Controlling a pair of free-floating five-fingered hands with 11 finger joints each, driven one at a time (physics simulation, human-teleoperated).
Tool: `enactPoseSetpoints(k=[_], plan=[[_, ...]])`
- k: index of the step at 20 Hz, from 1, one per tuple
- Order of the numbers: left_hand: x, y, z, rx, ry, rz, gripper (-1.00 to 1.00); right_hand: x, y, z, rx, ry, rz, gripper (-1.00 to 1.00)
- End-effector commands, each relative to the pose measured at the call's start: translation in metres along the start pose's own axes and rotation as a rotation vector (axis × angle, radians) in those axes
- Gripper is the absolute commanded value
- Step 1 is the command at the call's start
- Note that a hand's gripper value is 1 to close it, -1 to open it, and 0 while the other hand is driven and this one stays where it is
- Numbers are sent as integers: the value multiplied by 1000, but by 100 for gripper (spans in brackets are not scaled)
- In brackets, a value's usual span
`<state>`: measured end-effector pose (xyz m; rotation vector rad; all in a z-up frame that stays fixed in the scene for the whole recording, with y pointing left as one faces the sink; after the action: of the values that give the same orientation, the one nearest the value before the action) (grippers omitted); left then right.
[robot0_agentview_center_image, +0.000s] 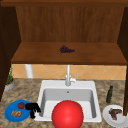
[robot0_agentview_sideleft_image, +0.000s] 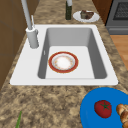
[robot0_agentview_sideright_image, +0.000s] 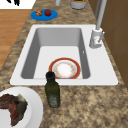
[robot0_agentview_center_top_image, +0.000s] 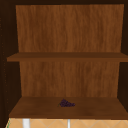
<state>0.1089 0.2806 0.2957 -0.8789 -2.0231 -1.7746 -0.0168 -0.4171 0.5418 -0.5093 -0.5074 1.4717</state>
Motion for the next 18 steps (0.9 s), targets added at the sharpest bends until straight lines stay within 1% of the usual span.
enactPoseSetpoints(k=[1,3,5,8,12,13,17,18], plan=[[0,0,0,0,0,0,0,18,-14,19,42,-19,-15,-100],[0,0,0,0,0,0,0,26,-18,16,28,-4,-15,-100],[0,0,0,0,0,0,0,35,-18,11,1,45,-17,-100],[0,0,0,0,0,0,0,46,-22,6,21,95,-20,-100],[0,0,0,0,0,0,0,61,-28,-10,15,150,-14,-100],[0,0,0,0,0,0,0,64,-30,-14,22,156,-18,-100],[0,0,0,0,0,0,0,87,-40,-24,44,164,0,-100],[0,0,0,0,0,0,0,96,-42,-26,49,160,12,-100]])
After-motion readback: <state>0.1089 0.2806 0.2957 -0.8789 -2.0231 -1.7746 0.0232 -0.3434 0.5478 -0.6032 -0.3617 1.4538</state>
